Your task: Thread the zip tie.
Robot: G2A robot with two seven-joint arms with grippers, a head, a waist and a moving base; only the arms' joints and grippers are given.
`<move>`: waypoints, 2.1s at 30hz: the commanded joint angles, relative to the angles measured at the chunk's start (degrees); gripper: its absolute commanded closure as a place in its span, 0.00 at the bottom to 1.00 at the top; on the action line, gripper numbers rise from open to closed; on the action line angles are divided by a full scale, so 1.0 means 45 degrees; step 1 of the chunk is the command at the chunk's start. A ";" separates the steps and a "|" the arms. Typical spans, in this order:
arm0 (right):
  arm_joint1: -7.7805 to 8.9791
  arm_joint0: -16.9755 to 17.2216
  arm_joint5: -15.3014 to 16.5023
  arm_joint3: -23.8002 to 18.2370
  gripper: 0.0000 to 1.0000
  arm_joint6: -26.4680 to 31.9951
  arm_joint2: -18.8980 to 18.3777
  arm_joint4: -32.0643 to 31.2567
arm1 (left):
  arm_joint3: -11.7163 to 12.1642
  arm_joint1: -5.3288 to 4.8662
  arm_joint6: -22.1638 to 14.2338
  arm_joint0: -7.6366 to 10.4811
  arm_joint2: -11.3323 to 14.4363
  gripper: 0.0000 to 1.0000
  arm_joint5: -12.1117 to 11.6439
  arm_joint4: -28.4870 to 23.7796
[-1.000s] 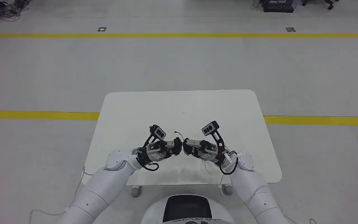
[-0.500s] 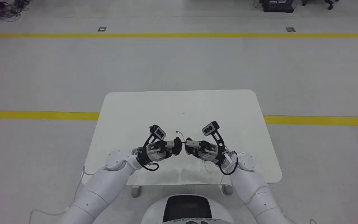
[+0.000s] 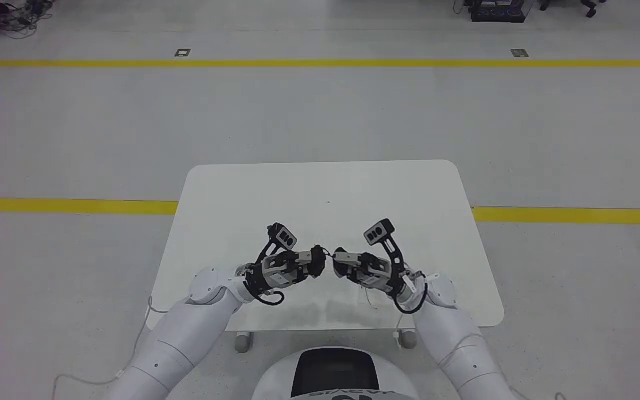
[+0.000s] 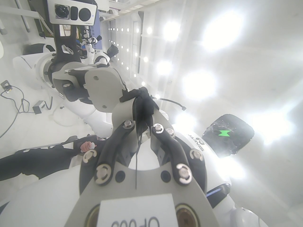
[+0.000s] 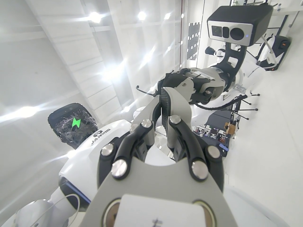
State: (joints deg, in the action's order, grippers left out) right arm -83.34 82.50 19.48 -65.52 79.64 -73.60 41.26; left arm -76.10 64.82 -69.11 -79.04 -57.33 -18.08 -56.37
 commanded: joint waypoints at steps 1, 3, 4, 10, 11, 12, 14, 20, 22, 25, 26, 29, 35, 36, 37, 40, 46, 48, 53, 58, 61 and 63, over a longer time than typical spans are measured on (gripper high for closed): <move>0.0004 0.0023 0.0000 -0.0001 1.00 0.0000 -0.0022 -0.0021 | 0.0000 0.0000 0.0000 0.0000 0.0000 1.00 0.0000 0.0000; 0.0010 0.0042 0.0000 0.0011 1.00 0.0000 -0.0044 -0.0058 | 0.0000 0.0000 0.0000 0.0000 0.0000 1.00 0.0000 0.0000; 0.0013 0.0048 0.0000 0.0025 1.00 0.0000 -0.0050 -0.0070 | 0.0000 0.0000 0.0000 0.0000 0.0000 1.00 0.0000 0.0000; 0.0028 0.0023 0.0000 0.0163 1.00 0.0000 -0.0065 -0.0184 | 0.0000 0.0000 0.0000 0.0000 0.0000 1.00 0.0000 0.0000; 0.0031 0.0017 0.0000 0.0188 1.00 0.0000 -0.0070 -0.0194 | 0.0000 0.0000 0.0000 0.0000 0.0000 1.00 0.0000 0.0000; 0.0034 0.0012 0.0000 0.0216 1.00 0.0000 -0.0073 -0.0205 | 0.0000 0.0000 0.0000 0.0000 0.0000 1.00 0.0000 0.0000; 0.0041 0.0000 0.0000 0.0266 1.00 0.0000 -0.0075 -0.0228 | 0.0000 0.0000 0.0000 0.0000 0.0000 1.00 0.0000 0.0000; 0.0069 -0.0021 0.0000 0.0390 1.00 0.0000 -0.0083 -0.0314 | 0.0000 0.0000 0.0000 0.0000 0.0000 1.00 0.0000 0.0000; 0.0078 -0.0028 0.0000 0.0425 1.00 0.0000 -0.0085 -0.0358 | 0.0000 0.0000 0.0000 0.0000 0.0000 1.00 0.0000 0.0000; 0.0088 -0.0038 0.0000 0.0489 1.00 0.0000 -0.0082 -0.0414 | 0.0000 0.0000 0.0000 0.0000 0.0000 1.00 0.0000 0.0000; 0.0089 -0.0042 0.0000 0.0506 1.00 0.0000 -0.0078 -0.0422 | 0.0000 0.0000 0.0000 0.0000 0.0000 1.00 0.0000 0.0000; 0.0093 -0.0069 0.0000 0.0584 1.00 0.0000 -0.0052 -0.0462 | 0.0000 0.0000 0.0000 0.0000 0.0000 1.00 0.0000 0.0000; 0.0096 -0.0109 0.0000 0.0671 1.00 0.0000 -0.0057 -0.0563 | 0.0000 0.0000 0.0000 0.0000 0.0000 1.00 0.0000 0.0000; 0.0095 -0.0112 0.0000 0.0687 1.00 0.0000 -0.0064 -0.0582 | 0.0000 0.0000 0.0000 0.0000 0.0000 1.00 0.0000 0.0000; 0.0094 -0.0118 0.0000 0.0709 1.00 0.0000 -0.0073 -0.0608 | 0.0000 0.0000 0.0000 0.0000 0.0000 1.00 0.0000 0.0000; 0.0090 -0.0127 0.0000 0.0770 1.00 0.0000 -0.0074 -0.0680 | 0.0000 0.0000 0.0000 0.0000 0.0000 1.00 0.0000 0.0000; 0.0087 -0.0148 0.0000 0.0862 1.00 0.0000 -0.0073 -0.0760 | 0.0000 0.0000 0.0000 0.0000 0.0000 1.00 0.0000 0.0000; 0.0089 -0.0154 0.0000 0.0893 1.00 0.0000 -0.0084 -0.0781 | 0.0000 0.0000 0.0000 0.0000 0.0000 1.00 0.0000 0.0000; 0.0094 -0.0167 0.0000 0.0942 1.00 0.0000 -0.0111 -0.0856 | 0.0000 0.0000 0.0000 0.0000 0.0000 1.00 0.0000 0.0000; 0.0108 -0.0146 0.0000 0.0980 1.00 0.0000 -0.0155 -0.0996 | 0.0000 0.0000 0.0000 0.0000 0.0000 1.00 0.0000 0.0000; 0.0106 -0.0141 0.0000 0.1012 1.00 0.0000 -0.0131 -0.1009 | 0.0000 0.0000 0.0000 0.0000 0.0000 1.00 0.0000 0.0000; 0.0107 -0.0151 0.0000 0.1014 1.00 0.0000 -0.0093 -0.0992 | 0.0000 0.0000 0.0000 0.0000 0.0000 1.00 0.0000 0.0000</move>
State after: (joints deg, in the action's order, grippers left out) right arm -82.86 81.84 19.48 -60.96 79.64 -74.08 36.75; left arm -76.10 64.82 -69.11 -79.04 -57.33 -18.08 -56.37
